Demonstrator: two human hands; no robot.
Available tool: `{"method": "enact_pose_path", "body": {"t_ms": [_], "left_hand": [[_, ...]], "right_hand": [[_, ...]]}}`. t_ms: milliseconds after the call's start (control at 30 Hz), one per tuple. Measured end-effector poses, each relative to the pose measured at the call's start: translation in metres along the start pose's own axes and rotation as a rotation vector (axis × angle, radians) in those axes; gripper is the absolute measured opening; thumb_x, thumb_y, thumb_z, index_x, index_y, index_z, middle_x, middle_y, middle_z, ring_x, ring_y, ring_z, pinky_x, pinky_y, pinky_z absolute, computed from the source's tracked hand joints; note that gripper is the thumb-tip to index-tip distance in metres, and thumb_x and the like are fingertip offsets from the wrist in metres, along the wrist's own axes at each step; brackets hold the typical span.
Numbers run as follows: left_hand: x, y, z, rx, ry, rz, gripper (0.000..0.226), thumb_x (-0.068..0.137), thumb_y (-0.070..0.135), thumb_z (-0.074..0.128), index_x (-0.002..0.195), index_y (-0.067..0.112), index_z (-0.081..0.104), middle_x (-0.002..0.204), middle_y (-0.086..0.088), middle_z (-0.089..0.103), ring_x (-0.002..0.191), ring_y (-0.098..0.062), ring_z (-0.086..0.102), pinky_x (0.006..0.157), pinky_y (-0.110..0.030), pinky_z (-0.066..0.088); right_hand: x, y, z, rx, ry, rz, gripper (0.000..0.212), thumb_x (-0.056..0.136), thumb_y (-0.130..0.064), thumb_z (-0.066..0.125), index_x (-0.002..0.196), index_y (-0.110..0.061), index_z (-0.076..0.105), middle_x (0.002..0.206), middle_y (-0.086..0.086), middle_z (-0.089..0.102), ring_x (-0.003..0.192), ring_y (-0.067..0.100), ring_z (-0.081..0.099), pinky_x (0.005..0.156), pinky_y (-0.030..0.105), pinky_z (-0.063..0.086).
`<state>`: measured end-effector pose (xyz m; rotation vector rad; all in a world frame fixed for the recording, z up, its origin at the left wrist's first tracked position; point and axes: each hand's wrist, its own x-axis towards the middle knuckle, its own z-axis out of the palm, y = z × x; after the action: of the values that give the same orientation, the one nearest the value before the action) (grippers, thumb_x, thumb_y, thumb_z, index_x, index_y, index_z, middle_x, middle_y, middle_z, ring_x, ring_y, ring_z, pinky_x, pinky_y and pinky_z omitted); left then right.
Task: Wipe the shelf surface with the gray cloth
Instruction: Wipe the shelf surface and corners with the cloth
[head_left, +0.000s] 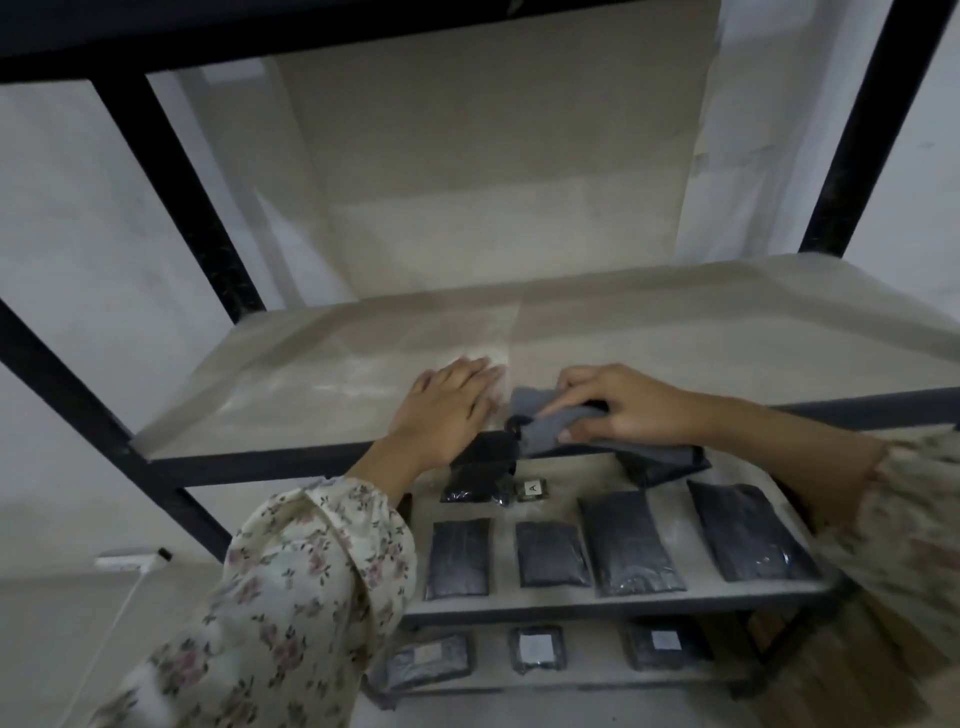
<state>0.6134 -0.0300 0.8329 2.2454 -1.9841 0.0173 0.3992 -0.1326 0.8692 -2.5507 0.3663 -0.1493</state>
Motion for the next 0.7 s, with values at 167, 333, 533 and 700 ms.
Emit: {"method": "enact_pose_path", "body": {"t_ms": [167, 333, 533, 700], "left_hand": [[0.020, -0.009, -0.008, -0.051, -0.072, 0.017, 0.053, 0.097, 0.048, 0.023, 0.147, 0.031, 0.017, 0.157, 0.009, 0.016, 0.145, -0.013, 0.011, 0.119, -0.041, 0.009], [0.054, -0.022, -0.006, -0.082, -0.036, -0.032, 0.052, 0.096, 0.050, 0.026, 0.146, 0.033, 0.022, 0.156, 0.011, 0.020, 0.144, -0.011, 0.015, 0.116, -0.037, 0.010], [0.060, -0.028, 0.003, -0.081, -0.015, -0.040, 0.053, 0.096, 0.051, 0.026, 0.146, 0.036, 0.019, 0.156, 0.014, 0.017, 0.144, -0.008, 0.012, 0.118, -0.033, 0.009], [0.060, -0.033, 0.005, -0.117, 0.000, -0.012, 0.054, 0.094, 0.054, 0.027, 0.145, 0.036, 0.023, 0.154, 0.013, 0.022, 0.142, -0.010, 0.018, 0.118, -0.034, 0.013]], "right_hand": [[0.036, 0.013, -0.049, 0.231, 0.206, 0.098, 0.022, 0.090, -0.025, 0.059, 0.111, -0.027, 0.063, 0.109, -0.012, 0.062, 0.099, 0.001, 0.058, 0.077, 0.012, 0.040], [0.120, 0.075, -0.078, -0.100, 0.360, 0.341, 0.039, 0.093, -0.036, 0.052, 0.127, -0.018, 0.055, 0.115, 0.013, 0.063, 0.094, 0.028, 0.058, 0.075, 0.028, 0.040], [0.175, 0.119, -0.072, -0.337, 0.395, 0.499, 0.030, 0.088, -0.035, 0.052, 0.111, -0.020, 0.064, 0.106, 0.010, 0.064, 0.090, 0.030, 0.061, 0.071, 0.030, 0.046], [0.177, 0.116, -0.071, -0.262, 0.322, 0.396, 0.028, 0.088, -0.035, 0.056, 0.110, -0.020, 0.065, 0.111, 0.009, 0.062, 0.097, 0.029, 0.059, 0.073, 0.030, 0.041]]}}
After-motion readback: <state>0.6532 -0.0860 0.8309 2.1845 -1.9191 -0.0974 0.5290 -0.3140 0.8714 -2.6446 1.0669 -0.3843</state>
